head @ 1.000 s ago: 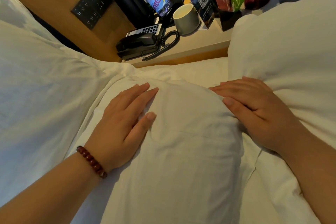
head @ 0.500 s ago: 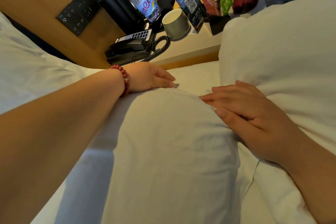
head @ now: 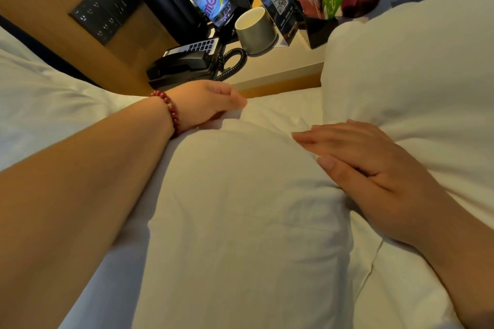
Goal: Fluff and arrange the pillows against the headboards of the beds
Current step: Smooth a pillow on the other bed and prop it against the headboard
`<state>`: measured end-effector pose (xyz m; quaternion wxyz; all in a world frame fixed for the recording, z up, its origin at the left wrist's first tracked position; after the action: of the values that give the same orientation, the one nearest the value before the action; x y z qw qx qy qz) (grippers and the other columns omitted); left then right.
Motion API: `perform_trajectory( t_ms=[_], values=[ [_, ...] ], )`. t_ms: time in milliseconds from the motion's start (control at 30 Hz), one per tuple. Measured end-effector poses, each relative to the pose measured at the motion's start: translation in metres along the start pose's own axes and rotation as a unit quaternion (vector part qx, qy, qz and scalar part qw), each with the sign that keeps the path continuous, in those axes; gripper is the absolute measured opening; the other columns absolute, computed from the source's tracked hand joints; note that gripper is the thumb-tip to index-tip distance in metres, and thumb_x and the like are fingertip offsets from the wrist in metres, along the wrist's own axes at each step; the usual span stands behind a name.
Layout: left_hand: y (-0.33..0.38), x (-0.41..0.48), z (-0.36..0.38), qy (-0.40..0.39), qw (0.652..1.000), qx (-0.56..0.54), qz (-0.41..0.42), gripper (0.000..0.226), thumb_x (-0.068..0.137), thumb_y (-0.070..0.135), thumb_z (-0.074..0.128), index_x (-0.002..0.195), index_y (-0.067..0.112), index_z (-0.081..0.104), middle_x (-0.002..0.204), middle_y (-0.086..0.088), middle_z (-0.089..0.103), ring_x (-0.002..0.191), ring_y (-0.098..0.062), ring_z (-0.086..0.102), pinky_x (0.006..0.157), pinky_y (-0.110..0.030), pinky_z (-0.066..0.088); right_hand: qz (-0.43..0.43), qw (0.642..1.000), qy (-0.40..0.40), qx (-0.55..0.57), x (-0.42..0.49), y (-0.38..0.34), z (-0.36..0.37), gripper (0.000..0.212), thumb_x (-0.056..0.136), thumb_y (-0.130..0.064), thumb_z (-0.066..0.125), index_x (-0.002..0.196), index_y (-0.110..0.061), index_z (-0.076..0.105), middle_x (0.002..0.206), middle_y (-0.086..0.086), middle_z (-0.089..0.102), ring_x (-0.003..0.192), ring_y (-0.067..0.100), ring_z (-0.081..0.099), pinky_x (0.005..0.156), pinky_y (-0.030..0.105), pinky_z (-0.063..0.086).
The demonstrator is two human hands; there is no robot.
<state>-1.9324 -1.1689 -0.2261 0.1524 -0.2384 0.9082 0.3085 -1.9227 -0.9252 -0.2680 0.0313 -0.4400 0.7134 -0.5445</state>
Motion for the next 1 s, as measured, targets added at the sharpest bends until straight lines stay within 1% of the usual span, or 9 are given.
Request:
perform_trajectory(
  t_ms=[100,233,333,467,567,733,800,900,1000],
  values=[
    [0.006,-0.007,0.004,0.040,0.975,-0.217,0.011,0.020,0.099,0.025,0.053,0.081,0.018,0.059,0.048,0.005,0.047,0.039,-0.006,0.039,0.038,-0.016,0.034,0.049,0.997,0.021,0.060,0.000,0.009,-0.001,0.035,0.097,-0.051,0.038,0.125,-0.047,0.059,0.133,-0.034,0.052,0.127,-0.008,0.045,0.105,0.019,0.034],
    [0.010,-0.013,0.009,0.136,0.971,-0.196,0.027,0.020,0.100,0.024,0.051,0.083,0.018,0.060,0.049,0.010,0.055,0.042,-0.003,0.050,0.047,-0.015,0.045,0.228,0.946,0.055,0.222,0.011,0.044,-0.003,0.064,0.069,-0.084,0.051,0.129,-0.060,0.045,0.125,-0.041,0.052,0.117,-0.011,0.048,0.101,0.028,0.039],
    [0.014,-0.017,0.016,0.160,0.963,-0.211,0.057,0.019,0.100,0.023,0.051,0.084,0.015,0.060,0.054,0.009,0.059,0.044,-0.001,0.054,0.048,-0.013,0.049,0.306,0.923,0.012,0.231,0.023,0.053,0.002,0.093,0.052,-0.086,0.054,0.138,-0.058,0.036,0.110,-0.043,0.047,0.111,-0.003,0.049,0.097,0.031,0.039],
    [0.020,-0.023,0.016,0.205,0.960,-0.164,0.094,0.020,0.100,0.020,0.050,0.083,0.016,0.059,0.049,0.014,0.058,0.043,0.007,0.051,0.048,-0.004,0.043,0.280,0.950,0.029,0.136,0.021,0.057,-0.003,0.049,0.078,-0.066,0.062,0.123,-0.050,0.059,0.116,-0.033,0.054,0.103,-0.003,0.052,0.083,0.017,0.040],
    [0.023,-0.026,0.014,0.237,0.957,-0.122,0.110,0.020,0.100,0.019,0.049,0.082,0.018,0.058,0.047,0.020,0.055,0.045,0.010,0.050,0.049,0.000,0.038,0.233,0.935,0.209,0.164,0.009,0.054,-0.028,0.010,0.087,-0.040,0.068,0.095,-0.042,0.073,0.094,-0.025,0.071,0.086,-0.004,0.065,0.072,0.013,0.052],
    [0.023,-0.025,0.011,0.280,0.954,-0.062,0.085,0.017,0.099,0.024,0.052,0.083,0.029,0.056,0.072,0.014,0.056,0.061,0.010,0.054,0.053,-0.006,0.041,0.175,0.903,0.367,0.135,-0.006,0.047,-0.055,0.015,0.088,-0.033,0.068,0.102,-0.039,0.070,0.099,-0.018,0.068,0.083,-0.006,0.063,0.060,0.009,0.050],
    [0.027,-0.028,0.011,0.293,0.953,-0.016,0.077,0.009,0.099,0.024,0.052,0.092,0.028,0.058,0.082,0.016,0.055,0.074,0.005,0.052,0.063,-0.010,0.040,0.171,0.923,0.332,0.092,-0.001,0.046,-0.054,0.025,0.086,-0.034,0.070,0.109,-0.043,0.065,0.113,-0.016,0.063,0.093,-0.007,0.059,0.078,0.010,0.050],
    [0.047,-0.048,0.008,0.300,0.945,0.067,0.109,0.016,0.100,0.030,0.049,0.109,0.028,0.062,0.093,0.017,0.059,0.084,0.008,0.052,0.075,-0.011,0.040,0.187,0.951,0.246,0.001,0.002,0.047,-0.042,0.036,0.084,-0.031,0.072,0.114,-0.047,0.060,0.119,-0.015,0.054,0.087,-0.018,0.049,0.078,-0.001,0.037],
    [0.066,-0.077,0.022,0.232,0.959,0.083,0.144,0.028,0.098,0.047,0.045,0.114,0.037,0.066,0.103,0.022,0.065,0.089,0.015,0.055,0.079,-0.011,0.040,0.194,0.931,0.308,0.006,-0.009,0.047,-0.052,0.027,0.090,-0.030,0.068,0.113,-0.044,0.061,0.115,-0.014,0.057,0.092,-0.019,0.050,0.079,-0.006,0.034]
  ],
)
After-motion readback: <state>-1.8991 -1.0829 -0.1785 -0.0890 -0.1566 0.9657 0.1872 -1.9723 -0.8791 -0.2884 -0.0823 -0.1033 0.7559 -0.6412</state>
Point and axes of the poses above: each hand's wrist, its own x-axis towards the middle knuckle, its own z-axis out of the palm, y = z × x, the point moved 8 cm from there along x, towards the middle knuckle
